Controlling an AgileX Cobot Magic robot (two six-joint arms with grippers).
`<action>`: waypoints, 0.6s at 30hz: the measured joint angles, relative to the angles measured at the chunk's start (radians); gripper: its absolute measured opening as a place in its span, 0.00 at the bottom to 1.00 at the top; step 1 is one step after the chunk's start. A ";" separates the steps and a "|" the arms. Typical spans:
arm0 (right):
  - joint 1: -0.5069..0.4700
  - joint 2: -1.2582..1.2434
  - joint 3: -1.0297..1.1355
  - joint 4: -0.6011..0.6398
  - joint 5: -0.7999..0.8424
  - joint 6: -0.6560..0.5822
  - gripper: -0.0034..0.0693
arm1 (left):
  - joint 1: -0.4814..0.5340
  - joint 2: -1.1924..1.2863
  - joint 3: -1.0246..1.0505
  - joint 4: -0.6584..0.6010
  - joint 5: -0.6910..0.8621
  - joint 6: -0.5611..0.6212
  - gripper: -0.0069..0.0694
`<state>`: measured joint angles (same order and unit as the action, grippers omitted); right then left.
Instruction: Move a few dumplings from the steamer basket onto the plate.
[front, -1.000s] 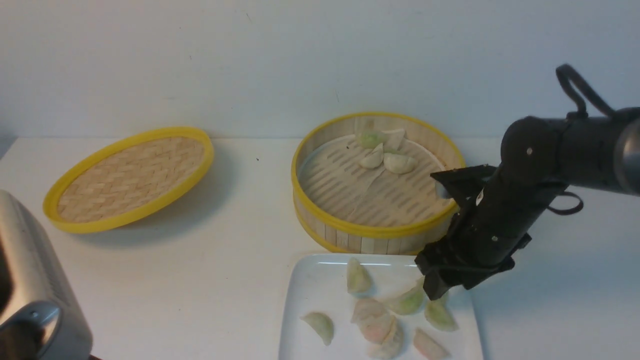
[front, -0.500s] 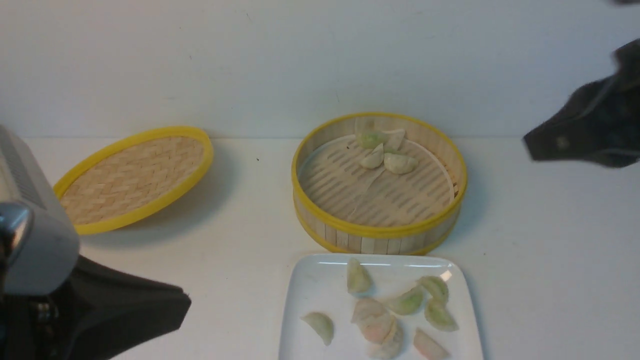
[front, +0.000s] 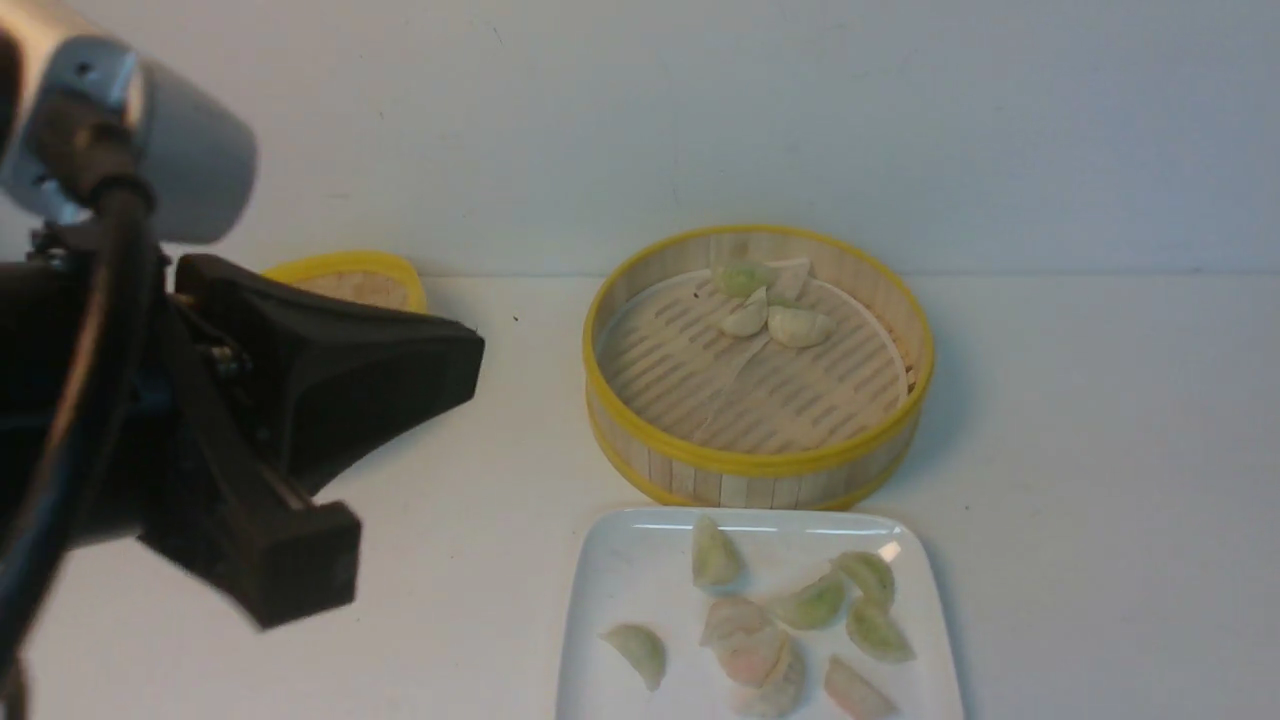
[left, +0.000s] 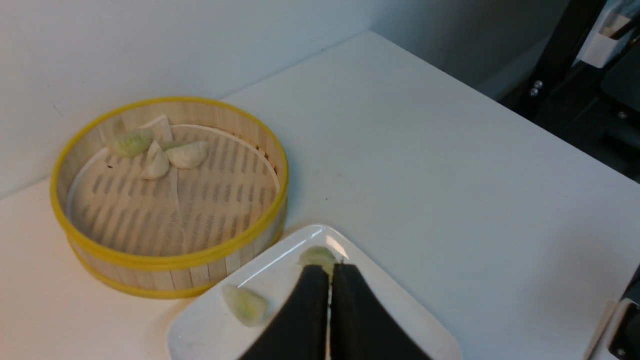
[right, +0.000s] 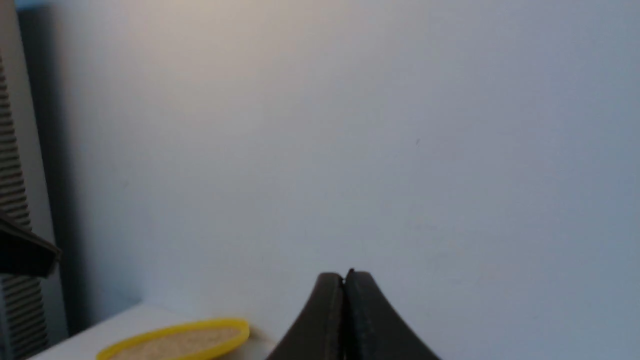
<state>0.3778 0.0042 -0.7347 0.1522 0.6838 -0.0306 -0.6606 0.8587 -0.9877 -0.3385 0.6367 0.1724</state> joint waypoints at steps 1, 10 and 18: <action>0.000 -0.027 0.033 -0.044 -0.008 0.071 0.03 | 0.003 0.028 0.000 -0.004 -0.028 0.007 0.08; -0.001 0.010 0.065 -0.146 -0.129 0.175 0.03 | 0.003 0.057 0.010 -0.006 -0.052 0.055 0.08; -0.002 0.010 0.065 -0.152 -0.181 0.171 0.03 | 0.003 -0.142 0.141 0.013 -0.132 0.104 0.08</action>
<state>0.3757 0.0140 -0.6700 0.0000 0.5030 0.1405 -0.6572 0.7165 -0.8462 -0.3256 0.5044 0.2761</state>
